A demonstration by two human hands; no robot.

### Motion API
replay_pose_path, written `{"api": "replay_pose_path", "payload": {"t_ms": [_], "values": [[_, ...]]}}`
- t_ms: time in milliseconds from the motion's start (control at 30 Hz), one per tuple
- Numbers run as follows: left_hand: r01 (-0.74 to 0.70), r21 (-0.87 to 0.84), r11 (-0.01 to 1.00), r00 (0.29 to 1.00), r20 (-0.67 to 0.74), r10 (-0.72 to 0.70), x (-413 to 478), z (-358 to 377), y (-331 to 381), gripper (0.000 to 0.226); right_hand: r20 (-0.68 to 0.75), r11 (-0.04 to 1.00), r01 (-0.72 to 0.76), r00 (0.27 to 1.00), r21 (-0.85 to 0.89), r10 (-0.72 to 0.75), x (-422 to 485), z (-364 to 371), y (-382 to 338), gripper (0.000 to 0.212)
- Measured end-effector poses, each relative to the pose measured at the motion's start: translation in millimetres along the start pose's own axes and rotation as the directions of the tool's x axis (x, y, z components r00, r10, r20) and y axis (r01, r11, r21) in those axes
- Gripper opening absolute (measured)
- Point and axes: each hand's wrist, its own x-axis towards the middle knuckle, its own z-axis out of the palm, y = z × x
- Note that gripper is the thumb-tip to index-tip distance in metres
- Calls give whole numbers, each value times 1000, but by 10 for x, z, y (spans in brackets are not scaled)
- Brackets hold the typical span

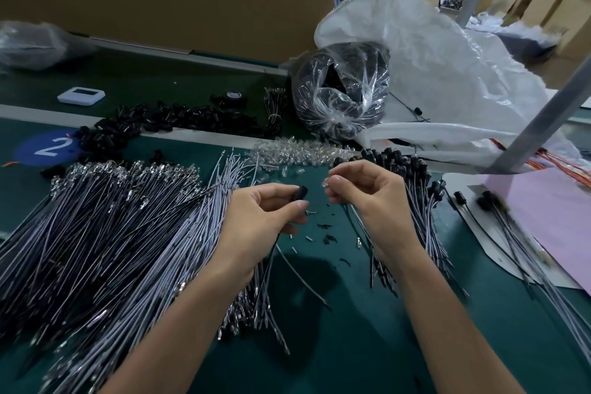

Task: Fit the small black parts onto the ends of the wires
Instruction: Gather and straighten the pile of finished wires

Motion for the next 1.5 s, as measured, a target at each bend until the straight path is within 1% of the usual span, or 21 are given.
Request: {"api": "replay_pose_path", "payload": {"t_ms": [100, 333, 433, 600, 733, 800, 833, 933, 967, 1033, 1100, 1200, 1267, 1367, 1500], "values": [[-20, 45, 999, 999, 36, 18, -4, 14, -11, 18, 5, 999, 7, 1000, -45, -7, -46, 35, 1, 4], [-124, 220, 968, 992, 45, 117, 22, 20, -60, 23, 29, 983, -12, 999, -181, 18, -53, 91, 23, 6], [-165, 270, 949, 986, 47, 158, 23, 18, -74, 26, 35, 971, -13, 999, -240, 22, -59, 95, 25, 7], [-245, 341, 908, 970, 87, 229, -3, 30, -60, 30, 66, 982, -55, 995, -179, 68, -51, 37, 9, 10], [-303, 416, 858, 953, 106, 285, -27, 59, -63, 30, 73, 973, -38, 996, -229, 56, -53, 5, 23, 14], [-334, 434, 837, 942, 110, 319, -24, 61, -82, 26, 76, 972, -39, 995, -230, 58, -56, 8, 32, 15], [-368, 452, 813, 928, 120, 353, -28, 58, -84, 24, 82, 975, -53, 994, -217, 72, -58, 10, 36, 15], [-498, 525, 690, 860, 194, 473, -44, 37, -73, 23, 105, 983, -123, 985, -135, 138, -61, -12, 47, 14], [-524, 538, 660, 844, 222, 488, -45, 28, -76, 22, 116, 983, -146, 981, -108, 158, -63, -21, 46, 14], [-541, 552, 634, 834, 260, 486, -46, 25, -79, 19, 128, 981, -181, 974, -69, 189, -72, -33, 44, 13], [-543, 546, 638, 833, 257, 489, -44, 34, -85, 17, 124, 980, -198, 972, -33, 201, -82, -34, 46, 13], [-519, 507, 688, 847, 197, 494, -48, 43, -86, 17, 114, 981, -194, 975, 12, 191, -97, -8, 46, 18], [-496, 496, 712, 860, 171, 480, -35, 26, -83, 17, 111, 981, -192, 976, 19, 189, -107, 18, 50, 20], [-472, 480, 740, 877, 171, 449, -19, 20, -67, 16, 97, 981, -191, 977, 13, 189, -110, 35, 44, 16], [-353, 368, 860, 935, 124, 331, -3, 22, -41, 18, 31, 989, -143, 989, -24, 144, -88, 2, -7, 10]]}}
